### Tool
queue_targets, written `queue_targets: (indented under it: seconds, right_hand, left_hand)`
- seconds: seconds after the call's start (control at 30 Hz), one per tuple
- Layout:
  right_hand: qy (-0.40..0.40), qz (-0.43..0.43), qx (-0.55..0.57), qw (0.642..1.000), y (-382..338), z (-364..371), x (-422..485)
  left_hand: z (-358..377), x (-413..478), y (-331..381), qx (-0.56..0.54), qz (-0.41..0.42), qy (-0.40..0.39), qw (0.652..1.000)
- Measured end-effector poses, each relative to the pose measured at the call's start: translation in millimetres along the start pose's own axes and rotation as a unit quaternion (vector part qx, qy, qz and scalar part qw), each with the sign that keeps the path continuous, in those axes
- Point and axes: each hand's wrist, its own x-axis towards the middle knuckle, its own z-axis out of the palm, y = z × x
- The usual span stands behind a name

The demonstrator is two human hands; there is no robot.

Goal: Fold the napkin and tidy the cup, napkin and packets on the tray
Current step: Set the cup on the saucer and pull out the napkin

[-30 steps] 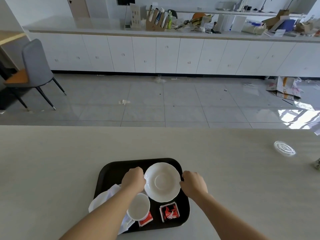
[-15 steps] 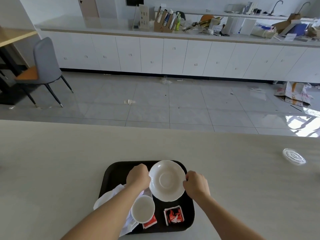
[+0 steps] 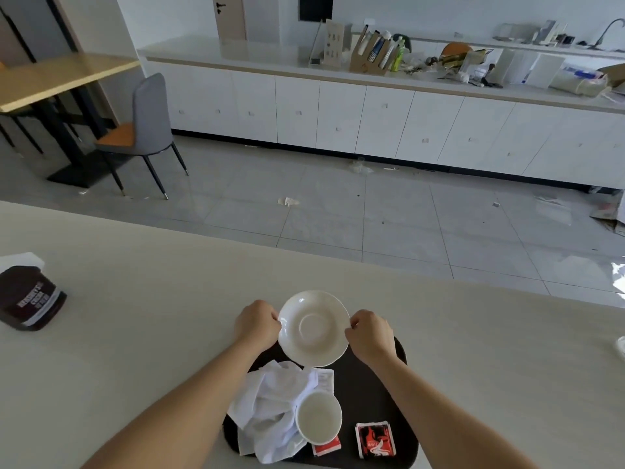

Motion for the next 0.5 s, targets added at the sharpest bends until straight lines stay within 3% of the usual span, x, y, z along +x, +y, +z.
queue_targets:
  seconds: [0.23,0.5]
  right_hand:
    - [-0.047,-0.019,-0.007,0.999,-48.1,33.4,17.3]
    - [-0.055,-0.043,-0.021,0.997,-42.7,54.5,16.1]
  left_hand:
    - [-13.1,5.9,-50.1,-0.025,-0.066,0.025,0.997]
    - [3.1,-11.2,-71.7,-0.06,-0.085,0.016,0.994]
